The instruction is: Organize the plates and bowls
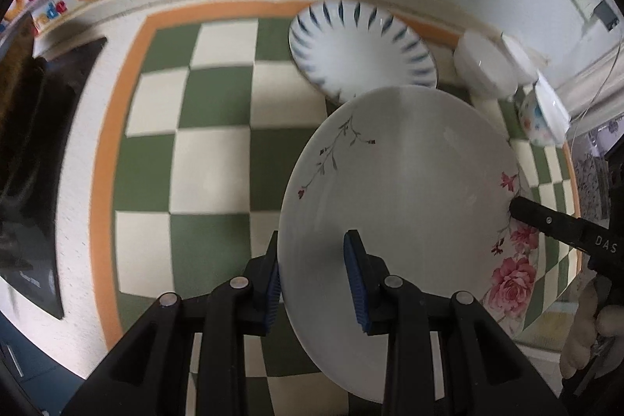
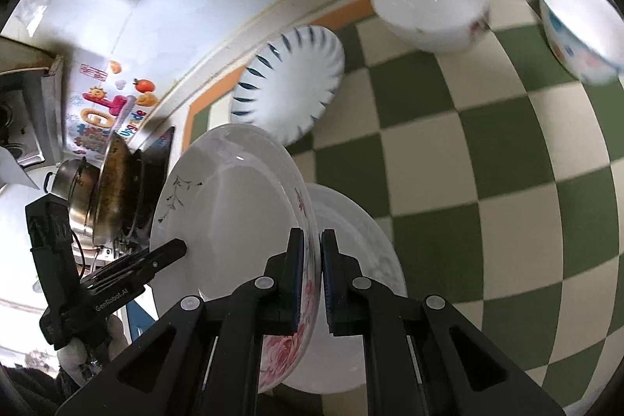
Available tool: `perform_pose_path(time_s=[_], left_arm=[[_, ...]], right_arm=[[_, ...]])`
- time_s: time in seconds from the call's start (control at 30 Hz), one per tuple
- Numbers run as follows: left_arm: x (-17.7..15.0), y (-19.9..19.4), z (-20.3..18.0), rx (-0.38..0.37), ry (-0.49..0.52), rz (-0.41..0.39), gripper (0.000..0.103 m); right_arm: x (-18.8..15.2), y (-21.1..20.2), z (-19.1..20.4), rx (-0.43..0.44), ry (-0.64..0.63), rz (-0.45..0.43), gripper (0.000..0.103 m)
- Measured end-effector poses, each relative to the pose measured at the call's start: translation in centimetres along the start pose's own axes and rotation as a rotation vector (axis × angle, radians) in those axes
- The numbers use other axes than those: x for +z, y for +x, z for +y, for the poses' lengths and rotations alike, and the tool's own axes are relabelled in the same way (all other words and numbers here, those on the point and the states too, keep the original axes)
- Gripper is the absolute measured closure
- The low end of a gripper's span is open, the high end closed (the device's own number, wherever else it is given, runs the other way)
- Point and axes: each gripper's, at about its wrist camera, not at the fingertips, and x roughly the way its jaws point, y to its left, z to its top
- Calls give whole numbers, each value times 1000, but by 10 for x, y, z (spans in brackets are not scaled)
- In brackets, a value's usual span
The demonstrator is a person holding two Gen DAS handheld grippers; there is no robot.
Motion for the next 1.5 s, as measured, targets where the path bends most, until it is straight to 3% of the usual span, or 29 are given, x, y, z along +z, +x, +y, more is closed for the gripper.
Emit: perform_pose_path(time_s=[0.53,0.93,1.13,1.33,1.5], left_arm=[[-17,45,-3,37,-8,112,75],[-25,48,-8,56,16,138,76],[-15,47,-7,62,19,149,76],[5,23,-1,65,13,103,75],[46,5,7,55,-18,37,75]], right_arm=[[-24,29,-31,-27,26,89,92],[-24,42,-30,-82,-3,163,90],[-15,45,-24,-129,13,234,89],[-8,39,-23,-163,33,311,88],[14,25,-17,-146,54,283,85]])
